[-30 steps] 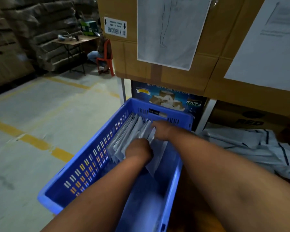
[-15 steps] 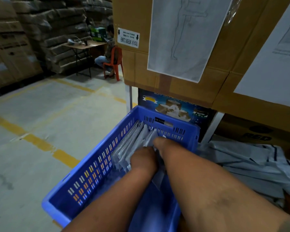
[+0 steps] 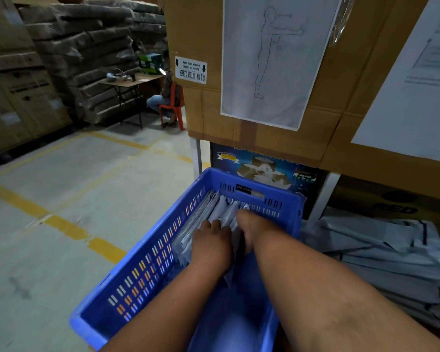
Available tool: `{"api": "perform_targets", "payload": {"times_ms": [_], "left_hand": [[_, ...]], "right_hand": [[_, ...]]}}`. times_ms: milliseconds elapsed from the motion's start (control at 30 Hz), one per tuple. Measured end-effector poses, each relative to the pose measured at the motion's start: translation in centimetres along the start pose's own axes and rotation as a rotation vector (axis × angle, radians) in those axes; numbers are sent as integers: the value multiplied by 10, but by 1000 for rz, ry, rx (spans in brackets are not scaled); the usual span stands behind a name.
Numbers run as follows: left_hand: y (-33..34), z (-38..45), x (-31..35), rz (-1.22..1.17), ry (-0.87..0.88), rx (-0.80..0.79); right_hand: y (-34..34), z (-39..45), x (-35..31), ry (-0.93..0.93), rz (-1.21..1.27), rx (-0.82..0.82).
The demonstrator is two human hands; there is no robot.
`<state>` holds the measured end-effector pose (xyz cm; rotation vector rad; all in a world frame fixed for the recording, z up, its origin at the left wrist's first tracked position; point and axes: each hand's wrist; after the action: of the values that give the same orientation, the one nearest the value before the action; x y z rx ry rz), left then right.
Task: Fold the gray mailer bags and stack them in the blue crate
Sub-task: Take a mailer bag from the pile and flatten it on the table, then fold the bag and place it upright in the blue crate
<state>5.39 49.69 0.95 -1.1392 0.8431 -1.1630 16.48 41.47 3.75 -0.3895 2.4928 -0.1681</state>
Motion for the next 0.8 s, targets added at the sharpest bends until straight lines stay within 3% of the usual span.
{"api": "perform_targets", "payload": {"times_ms": [300, 367, 500, 567, 667, 800], "left_hand": [[0, -13, -3, 62, 104, 33], [-6, -14, -4, 74, 156, 34], [-18, -17, -8, 101, 198, -72], [-27, -21, -13, 127, 198, -100], [-43, -30, -20, 117, 201, -70], [-76, -42, -16, 122, 222, 10]], "right_hand": [[-15, -19, -11, -275, -228, 75], [-14, -19, -11, -415, -483, 111], [-21, -22, 0, -617, -968, 338], [-32, -32, 6, -740, -1232, 342], [-53, -42, 13, -947, -1415, 341], [-85, -67, 30, -1043, -1534, 433]]}}
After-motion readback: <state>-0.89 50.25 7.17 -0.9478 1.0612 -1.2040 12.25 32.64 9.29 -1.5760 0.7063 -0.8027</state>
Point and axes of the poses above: each hand's wrist, its own z-axis towards the middle knuckle, its own y-axis out of the palm, x = y × z, and after that the axes turned 8 degrees about x, right-handed
